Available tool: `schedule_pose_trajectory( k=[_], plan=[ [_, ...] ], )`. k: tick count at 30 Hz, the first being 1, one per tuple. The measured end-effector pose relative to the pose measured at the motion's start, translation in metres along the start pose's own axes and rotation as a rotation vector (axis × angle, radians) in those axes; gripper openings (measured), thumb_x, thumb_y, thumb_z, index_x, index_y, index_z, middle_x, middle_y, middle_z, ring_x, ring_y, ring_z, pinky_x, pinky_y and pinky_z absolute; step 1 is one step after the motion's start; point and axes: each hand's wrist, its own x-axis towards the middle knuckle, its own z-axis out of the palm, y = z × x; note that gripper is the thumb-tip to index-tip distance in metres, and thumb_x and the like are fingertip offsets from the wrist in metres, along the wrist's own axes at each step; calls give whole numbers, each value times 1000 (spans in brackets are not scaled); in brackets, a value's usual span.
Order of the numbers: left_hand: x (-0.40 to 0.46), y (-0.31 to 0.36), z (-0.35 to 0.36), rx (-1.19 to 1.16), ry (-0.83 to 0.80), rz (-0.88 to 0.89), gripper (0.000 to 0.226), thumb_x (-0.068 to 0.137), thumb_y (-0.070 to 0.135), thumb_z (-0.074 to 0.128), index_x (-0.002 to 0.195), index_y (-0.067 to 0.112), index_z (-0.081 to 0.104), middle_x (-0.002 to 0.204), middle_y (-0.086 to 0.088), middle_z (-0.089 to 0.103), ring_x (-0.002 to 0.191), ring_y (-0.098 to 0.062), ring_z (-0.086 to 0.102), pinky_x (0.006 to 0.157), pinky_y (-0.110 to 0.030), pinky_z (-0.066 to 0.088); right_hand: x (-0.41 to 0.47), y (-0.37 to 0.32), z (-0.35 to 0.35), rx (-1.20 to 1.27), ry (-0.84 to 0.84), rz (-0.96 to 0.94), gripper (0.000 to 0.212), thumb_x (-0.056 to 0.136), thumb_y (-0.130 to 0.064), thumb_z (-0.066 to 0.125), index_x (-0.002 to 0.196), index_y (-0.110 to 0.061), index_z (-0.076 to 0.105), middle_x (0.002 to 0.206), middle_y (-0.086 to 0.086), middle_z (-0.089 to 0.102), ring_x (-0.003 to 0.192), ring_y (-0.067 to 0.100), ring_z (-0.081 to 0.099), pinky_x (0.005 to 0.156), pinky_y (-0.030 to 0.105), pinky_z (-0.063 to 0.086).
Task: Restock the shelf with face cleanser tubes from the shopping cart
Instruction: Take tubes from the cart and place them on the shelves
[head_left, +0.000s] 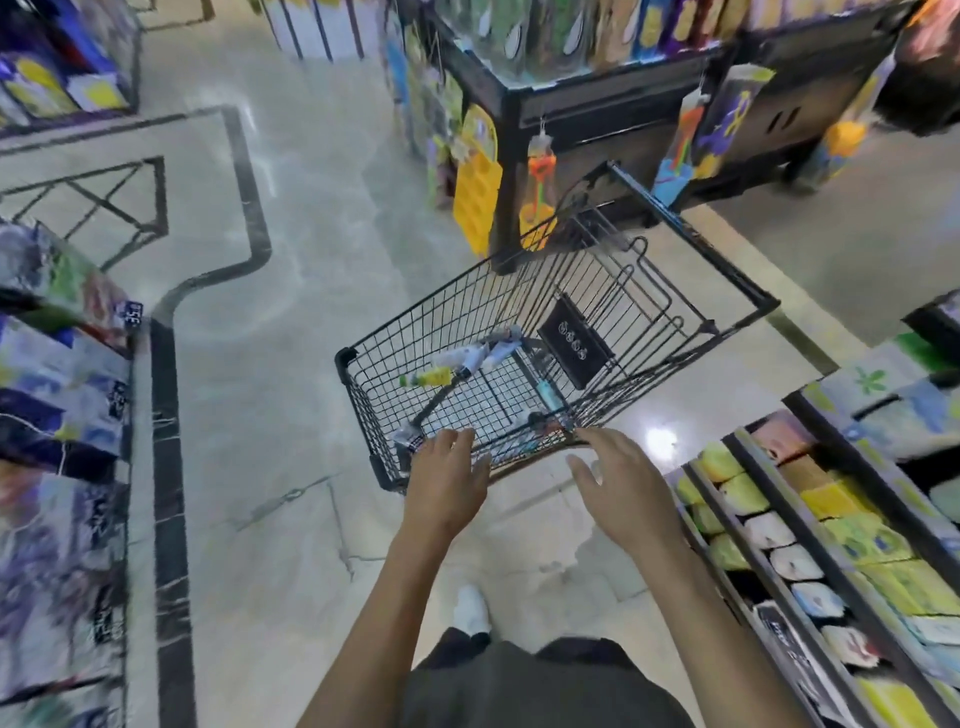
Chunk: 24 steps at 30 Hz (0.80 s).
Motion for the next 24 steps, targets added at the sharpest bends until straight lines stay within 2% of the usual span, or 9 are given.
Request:
schedule_pose_trajectory(
  k=[7, 12, 16, 18, 21, 24],
  plan=[
    [53, -17, 15, -9, -113, -19, 43, 98, 37, 56, 131, 10, 61, 121, -13, 65, 112, -36, 59, 91, -47, 51, 61, -4, 5, -2, -55, 29, 48, 106, -37, 51, 152, -23, 48, 151, 0, 52, 138, 21, 47, 111, 38, 41],
    [98, -20, 37, -28, -233, -94, 47, 102, 38, 51, 141, 12, 55, 130, -15, 61, 121, -37, 55, 98, -46, 47, 123, 10, 11, -37, -121, 28, 45, 104, -34, 55, 148, -22, 52, 144, 1, 57, 129, 23, 53, 101, 39, 48],
    [137, -21, 59, -84, -313, -190, 46, 102, 33, 52, 142, 11, 53, 136, -17, 57, 123, -39, 55, 98, -47, 48, 191, 28, 23, -65, -222, 0, 41, 103, -32, 58, 142, -19, 56, 135, 4, 61, 119, 27, 59, 94, 41, 51],
    [155, -22, 71, -96, -356, -239, 44, 101, 28, 54, 141, 10, 54, 136, -18, 58, 122, -39, 56, 97, -47, 49, 224, 37, 31, -72, -273, 2, 43, 102, -32, 58, 143, -19, 55, 137, 6, 60, 120, 30, 59, 96, 43, 52],
    [182, -25, 92, -121, -412, -326, 40, 98, 22, 56, 135, 8, 58, 129, -19, 62, 115, -38, 60, 93, -46, 52, 273, 48, 51, -128, -371, 7, 43, 104, -32, 55, 145, -19, 54, 138, 9, 60, 122, 32, 58, 91, 37, 45],
    [208, -36, 123, -115, -483, -396, 41, 92, 22, 58, 132, 13, 59, 127, -15, 63, 111, -36, 62, 92, -49, 55, 316, 63, 80, -162, -467, 21, 42, 103, -30, 57, 142, -16, 56, 136, 16, 62, 118, 35, 61, 92, 39, 48]
  ],
)
